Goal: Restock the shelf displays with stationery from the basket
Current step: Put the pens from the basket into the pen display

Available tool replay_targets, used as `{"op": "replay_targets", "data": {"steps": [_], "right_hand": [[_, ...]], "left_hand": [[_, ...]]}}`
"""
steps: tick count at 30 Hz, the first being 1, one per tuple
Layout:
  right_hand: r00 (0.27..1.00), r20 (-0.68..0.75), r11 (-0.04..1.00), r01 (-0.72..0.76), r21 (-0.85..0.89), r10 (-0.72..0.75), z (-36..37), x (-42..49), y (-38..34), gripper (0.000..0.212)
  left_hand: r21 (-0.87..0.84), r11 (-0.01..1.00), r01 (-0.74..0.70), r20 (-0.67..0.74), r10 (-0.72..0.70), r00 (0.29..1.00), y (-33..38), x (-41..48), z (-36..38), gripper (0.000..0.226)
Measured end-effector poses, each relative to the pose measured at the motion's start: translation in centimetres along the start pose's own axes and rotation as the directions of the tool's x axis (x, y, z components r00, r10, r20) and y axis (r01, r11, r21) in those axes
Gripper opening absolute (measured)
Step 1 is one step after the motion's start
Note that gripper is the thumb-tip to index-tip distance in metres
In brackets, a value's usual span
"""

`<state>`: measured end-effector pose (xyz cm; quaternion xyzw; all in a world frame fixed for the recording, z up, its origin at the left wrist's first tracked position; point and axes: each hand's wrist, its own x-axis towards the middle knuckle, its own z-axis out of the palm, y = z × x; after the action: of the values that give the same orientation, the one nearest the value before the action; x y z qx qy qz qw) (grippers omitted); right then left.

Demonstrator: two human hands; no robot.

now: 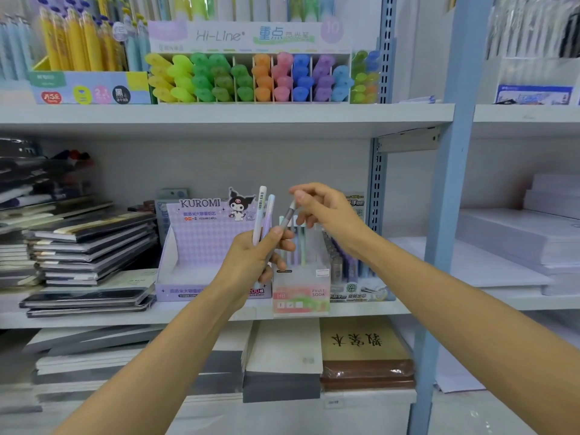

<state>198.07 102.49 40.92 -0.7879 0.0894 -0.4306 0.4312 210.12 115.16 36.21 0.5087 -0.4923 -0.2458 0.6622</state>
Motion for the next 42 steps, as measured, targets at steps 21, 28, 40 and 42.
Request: {"op": "replay_targets", "data": {"steps": [21,28,40,42], "right_hand": [[0.948,-0.256,0.858,0.033,-0.513,-0.189,-2.9,0.2,0.5,0.016],[0.973,-0.160,0.753,0.020,-0.658,-0.165,-1.7,0.7,3.1,0.019],[0.983,-0.164,0.817,-0.028,-0.577,-0.082,-2.1,2.0,4.5,0.016],[0.970,-0.216,0.794,-0.041,-0.607,-0.115,-1.7,2.1,4.9,0.015]], "left_hand": [[-0.056,0.995,0.085,-0.070,-0.089,0.994,1.6,-0.8,-0.5,0.020],[-0.008,0.995,0.095,0.006,-0.095,0.996,0.4,-1.1,-0.7,0.023],[-0.002,0.998,0.061,0.060,-0.061,0.996,-1.1,-0.3,-1.2,0.025],[-0.006,0.998,0.056,0.069,-0.056,0.996,-1.2,-0.3,-1.3,0.026]]}}
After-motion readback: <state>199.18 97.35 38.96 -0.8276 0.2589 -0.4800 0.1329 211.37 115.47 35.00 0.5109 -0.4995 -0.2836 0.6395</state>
